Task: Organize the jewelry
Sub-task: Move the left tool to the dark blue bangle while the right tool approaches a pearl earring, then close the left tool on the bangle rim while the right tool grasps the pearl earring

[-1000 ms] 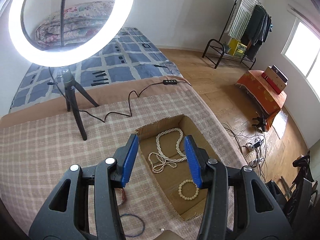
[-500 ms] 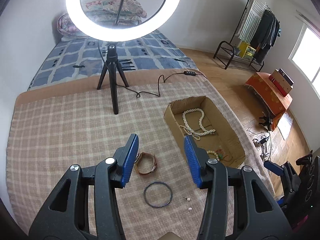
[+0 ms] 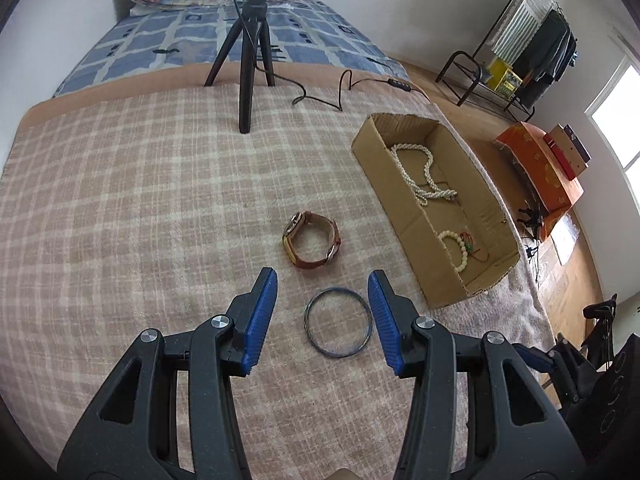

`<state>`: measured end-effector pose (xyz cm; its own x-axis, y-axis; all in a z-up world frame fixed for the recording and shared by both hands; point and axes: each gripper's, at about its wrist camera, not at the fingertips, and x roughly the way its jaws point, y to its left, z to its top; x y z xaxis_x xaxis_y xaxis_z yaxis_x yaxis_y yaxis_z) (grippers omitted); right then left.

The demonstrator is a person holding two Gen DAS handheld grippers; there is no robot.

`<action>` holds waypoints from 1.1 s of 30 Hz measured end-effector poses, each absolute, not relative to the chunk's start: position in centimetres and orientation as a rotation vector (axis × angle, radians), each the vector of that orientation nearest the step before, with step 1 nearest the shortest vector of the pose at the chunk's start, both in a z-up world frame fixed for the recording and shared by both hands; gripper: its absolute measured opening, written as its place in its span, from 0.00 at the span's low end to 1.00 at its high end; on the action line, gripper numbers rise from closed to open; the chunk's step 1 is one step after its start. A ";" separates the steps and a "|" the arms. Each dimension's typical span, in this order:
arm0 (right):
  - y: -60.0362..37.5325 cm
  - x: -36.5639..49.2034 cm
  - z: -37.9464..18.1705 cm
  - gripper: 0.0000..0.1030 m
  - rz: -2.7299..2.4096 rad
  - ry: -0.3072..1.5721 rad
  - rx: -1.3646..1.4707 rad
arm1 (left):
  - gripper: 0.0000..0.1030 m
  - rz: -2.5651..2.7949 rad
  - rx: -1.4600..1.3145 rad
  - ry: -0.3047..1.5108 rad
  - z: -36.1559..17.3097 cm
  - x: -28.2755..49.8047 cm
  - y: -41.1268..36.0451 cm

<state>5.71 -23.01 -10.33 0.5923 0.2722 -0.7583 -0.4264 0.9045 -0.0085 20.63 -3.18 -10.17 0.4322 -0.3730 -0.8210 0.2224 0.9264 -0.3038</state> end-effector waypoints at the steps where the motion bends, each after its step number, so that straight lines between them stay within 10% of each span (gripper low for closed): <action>1: -22.9 5.8 -10.9 0.74 0.413 0.867 -0.190 | 0.47 -0.378 -0.166 1.072 -10.6 20.7 -3.2; 11: -22.4 6.9 -14.7 0.39 0.424 1.020 -0.074 | 0.31 -0.411 -0.190 1.180 -14.7 21.1 -3.4; 33: -22.6 10.4 -17.5 0.26 0.389 1.095 0.028 | 0.31 -0.443 -0.156 1.259 -18.3 22.3 -4.7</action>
<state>10.40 -22.62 -17.50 0.3971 0.3210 -0.8598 -0.2937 0.9320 0.2123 22.25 -4.74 -18.28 0.2359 -0.4056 -0.8831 0.2370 0.9053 -0.3525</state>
